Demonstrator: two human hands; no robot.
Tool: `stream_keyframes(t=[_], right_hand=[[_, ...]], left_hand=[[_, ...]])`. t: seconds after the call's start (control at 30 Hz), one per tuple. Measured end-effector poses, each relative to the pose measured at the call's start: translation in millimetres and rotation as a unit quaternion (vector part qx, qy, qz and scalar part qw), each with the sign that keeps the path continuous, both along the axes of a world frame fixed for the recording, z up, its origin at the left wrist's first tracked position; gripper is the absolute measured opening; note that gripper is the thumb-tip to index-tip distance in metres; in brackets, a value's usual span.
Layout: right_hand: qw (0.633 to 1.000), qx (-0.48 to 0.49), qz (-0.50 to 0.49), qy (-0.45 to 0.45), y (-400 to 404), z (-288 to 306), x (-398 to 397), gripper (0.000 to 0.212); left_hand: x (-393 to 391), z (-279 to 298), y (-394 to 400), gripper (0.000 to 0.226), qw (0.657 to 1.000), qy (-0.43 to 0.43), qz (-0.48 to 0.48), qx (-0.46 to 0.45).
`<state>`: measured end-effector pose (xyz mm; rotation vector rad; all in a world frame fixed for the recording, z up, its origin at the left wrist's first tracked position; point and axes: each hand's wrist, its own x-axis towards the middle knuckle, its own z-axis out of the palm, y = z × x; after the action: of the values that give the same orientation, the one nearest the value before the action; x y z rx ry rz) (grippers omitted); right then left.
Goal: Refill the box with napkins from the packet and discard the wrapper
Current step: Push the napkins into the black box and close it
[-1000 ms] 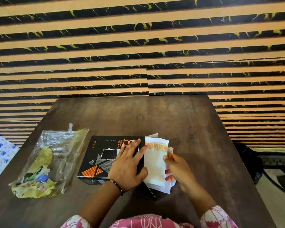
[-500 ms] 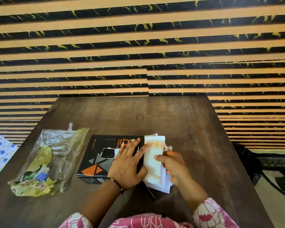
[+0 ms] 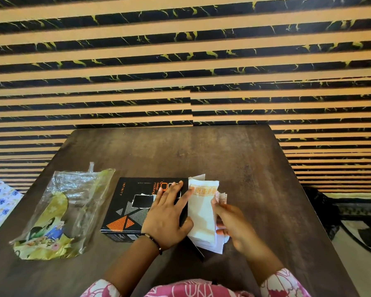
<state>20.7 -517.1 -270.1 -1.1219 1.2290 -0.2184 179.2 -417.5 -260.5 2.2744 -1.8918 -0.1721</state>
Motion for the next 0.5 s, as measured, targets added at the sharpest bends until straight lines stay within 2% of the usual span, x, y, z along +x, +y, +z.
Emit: stream_keyframes(t=[0.13, 0.2, 0.27, 0.33, 0.5], right_hand=[[0.995, 0.073, -0.043, -0.047, -7, 5, -3, 0.049], [0.987, 0.115, -0.072, -0.082, -10, 7, 0, 0.044], [0.980, 0.150, -0.084, -0.104, -13, 13, 3, 0.030], [0.978, 0.167, -0.076, -0.101, -17, 16, 4, 0.022], [0.981, 0.174, -0.053, -0.063, -23, 14, 9, 0.031]], left_hand=[[0, 1, 0, 0.072, 1.000, 0.002, 0.000, 0.003], [0, 1, 0, 0.072, 1.000, -0.003, -0.001, 0.005], [0, 1, 1, 0.072, 1.000, -0.003, -0.001, 0.005], [0, 1, 1, 0.072, 1.000, -0.004, -0.003, 0.006], [0, 0, 2, 0.071, 1.000, 0.005, -0.003, -0.009]])
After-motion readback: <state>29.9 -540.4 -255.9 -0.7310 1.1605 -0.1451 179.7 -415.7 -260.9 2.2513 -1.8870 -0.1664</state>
